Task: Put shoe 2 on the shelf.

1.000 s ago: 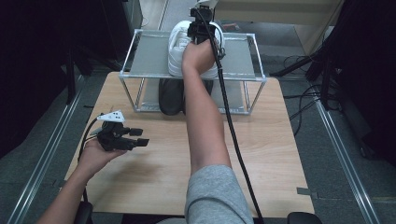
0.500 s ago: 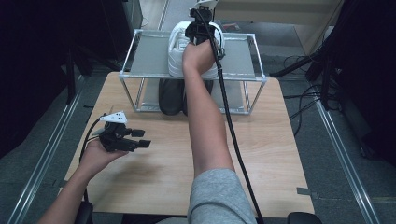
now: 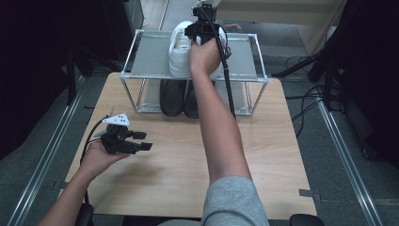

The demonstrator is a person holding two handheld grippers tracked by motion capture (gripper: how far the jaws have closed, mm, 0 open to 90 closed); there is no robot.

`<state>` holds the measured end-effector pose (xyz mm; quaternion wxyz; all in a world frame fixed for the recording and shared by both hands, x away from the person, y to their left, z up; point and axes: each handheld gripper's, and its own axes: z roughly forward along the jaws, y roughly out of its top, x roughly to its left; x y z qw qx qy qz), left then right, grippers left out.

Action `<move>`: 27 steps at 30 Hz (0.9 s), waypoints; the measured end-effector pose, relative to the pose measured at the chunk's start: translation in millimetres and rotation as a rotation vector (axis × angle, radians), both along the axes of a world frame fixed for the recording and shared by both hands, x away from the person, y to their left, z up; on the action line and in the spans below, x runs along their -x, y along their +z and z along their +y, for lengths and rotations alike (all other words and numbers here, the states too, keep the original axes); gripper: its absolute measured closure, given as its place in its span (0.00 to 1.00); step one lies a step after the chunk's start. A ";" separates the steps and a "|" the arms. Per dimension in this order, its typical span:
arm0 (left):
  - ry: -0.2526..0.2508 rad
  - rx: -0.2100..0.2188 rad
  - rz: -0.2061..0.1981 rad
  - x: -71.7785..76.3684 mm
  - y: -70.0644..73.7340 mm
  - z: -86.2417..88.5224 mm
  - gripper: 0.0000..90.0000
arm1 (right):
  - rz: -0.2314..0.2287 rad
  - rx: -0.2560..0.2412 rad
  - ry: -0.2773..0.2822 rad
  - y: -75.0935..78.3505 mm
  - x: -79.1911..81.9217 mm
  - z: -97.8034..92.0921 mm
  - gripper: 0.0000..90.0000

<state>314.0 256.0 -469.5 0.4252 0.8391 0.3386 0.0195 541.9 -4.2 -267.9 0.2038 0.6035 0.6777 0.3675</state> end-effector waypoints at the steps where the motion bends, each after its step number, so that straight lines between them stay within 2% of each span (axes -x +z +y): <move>1: 0.000 0.000 0.001 -0.2 -0.1 -0.4 0.45 | 0.003 0.003 0.010 0.3 0.7 -1.3 0.55; 7: -0.009 -0.018 0.004 -1.1 -1.5 -1.6 0.45 | -0.006 0.004 0.053 7.3 10.3 -9.0 0.55; 10: -0.014 -0.025 0.007 -1.6 -1.8 -2.0 0.45 | 0.005 -0.026 0.092 10.5 16.5 -14.8 0.54; 15: -0.011 -0.029 0.008 -1.7 -2.4 -2.9 0.45 | 0.003 0.000 0.133 14.4 26.3 -24.5 0.54; 18: -0.013 -0.032 0.010 -1.5 -2.3 -2.9 0.45 | 0.008 -0.022 0.158 16.5 32.5 -31.6 0.53; 27: -0.002 -0.035 0.009 -2.2 -3.1 -2.5 0.45 | 0.000 -0.017 0.227 20.6 51.9 -50.8 0.53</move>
